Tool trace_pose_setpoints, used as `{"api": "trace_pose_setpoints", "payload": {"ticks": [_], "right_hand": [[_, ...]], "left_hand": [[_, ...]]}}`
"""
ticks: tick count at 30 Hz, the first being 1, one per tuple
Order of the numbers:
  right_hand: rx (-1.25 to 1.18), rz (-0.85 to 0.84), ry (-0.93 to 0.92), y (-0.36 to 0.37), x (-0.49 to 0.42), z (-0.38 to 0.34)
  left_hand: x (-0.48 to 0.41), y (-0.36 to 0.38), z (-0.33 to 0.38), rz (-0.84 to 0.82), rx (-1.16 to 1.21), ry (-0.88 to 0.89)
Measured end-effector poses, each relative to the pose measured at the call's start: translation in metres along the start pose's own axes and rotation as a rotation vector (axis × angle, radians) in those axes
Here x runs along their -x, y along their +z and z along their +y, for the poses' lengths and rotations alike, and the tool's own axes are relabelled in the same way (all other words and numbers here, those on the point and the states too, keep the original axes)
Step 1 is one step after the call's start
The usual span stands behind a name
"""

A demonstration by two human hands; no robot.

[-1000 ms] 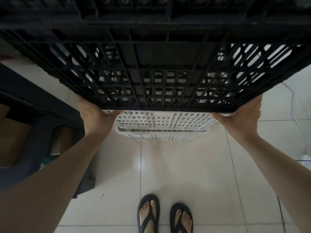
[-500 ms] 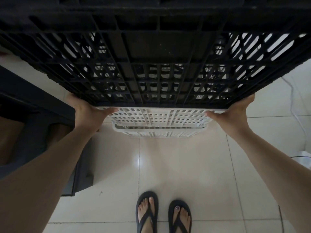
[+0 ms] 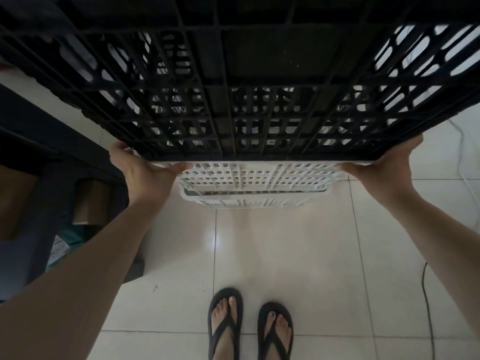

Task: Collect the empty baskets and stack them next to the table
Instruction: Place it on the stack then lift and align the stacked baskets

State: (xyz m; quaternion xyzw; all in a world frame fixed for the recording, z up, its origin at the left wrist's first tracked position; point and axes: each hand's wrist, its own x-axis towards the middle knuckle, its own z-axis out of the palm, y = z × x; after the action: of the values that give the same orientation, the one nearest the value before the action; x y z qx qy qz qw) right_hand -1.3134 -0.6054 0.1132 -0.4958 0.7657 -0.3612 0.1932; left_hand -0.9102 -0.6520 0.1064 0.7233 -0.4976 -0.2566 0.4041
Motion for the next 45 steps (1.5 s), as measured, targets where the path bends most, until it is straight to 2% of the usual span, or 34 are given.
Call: {"api": "trace_pose_setpoints", "payload": {"ticks": [2, 4, 5, 7, 11, 17, 25, 29, 34, 45], "right_hand": [[-0.061, 0.001, 0.037, 0.001, 0.0, 0.006], [-0.154, -0.01, 0.121, 0.004, 0.005, 0.015], [-0.183, -0.032, 0.176, 0.007, 0.008, 0.02], [-0.18, -0.101, 0.263, 0.019, 0.016, 0.031], [-0.103, -0.141, 0.264, 0.049, 0.018, 0.065], [-0.068, -0.162, 0.19, 0.088, 0.02, 0.124], [-0.131, -0.193, -0.003, 0.135, 0.029, 0.163], [-0.137, -0.147, -0.089, 0.146, 0.028, 0.175], [-0.16, -0.138, -0.16, 0.162, 0.031, 0.194], [-0.162, -0.074, -0.044, 0.179, 0.031, 0.201]], "left_hand": [[0.0, 0.001, -0.01, 0.007, 0.023, -0.03], [0.0, 0.001, -0.022, -0.008, 0.13, -0.181], [0.002, 0.003, -0.03, -0.045, 0.154, -0.258], [0.006, 0.01, -0.048, -0.166, 0.065, -0.298], [0.016, 0.04, -0.088, -0.301, -0.008, -0.244], [0.02, 0.08, -0.148, -0.283, -0.077, -0.175], [-0.002, 0.1, -0.179, -0.325, -0.074, -0.184], [-0.004, 0.109, -0.196, -0.338, -0.18, -0.075], [-0.005, 0.115, -0.207, -0.329, -0.156, -0.01], [0.002, 0.126, -0.228, -0.167, -0.144, 0.067]]}}
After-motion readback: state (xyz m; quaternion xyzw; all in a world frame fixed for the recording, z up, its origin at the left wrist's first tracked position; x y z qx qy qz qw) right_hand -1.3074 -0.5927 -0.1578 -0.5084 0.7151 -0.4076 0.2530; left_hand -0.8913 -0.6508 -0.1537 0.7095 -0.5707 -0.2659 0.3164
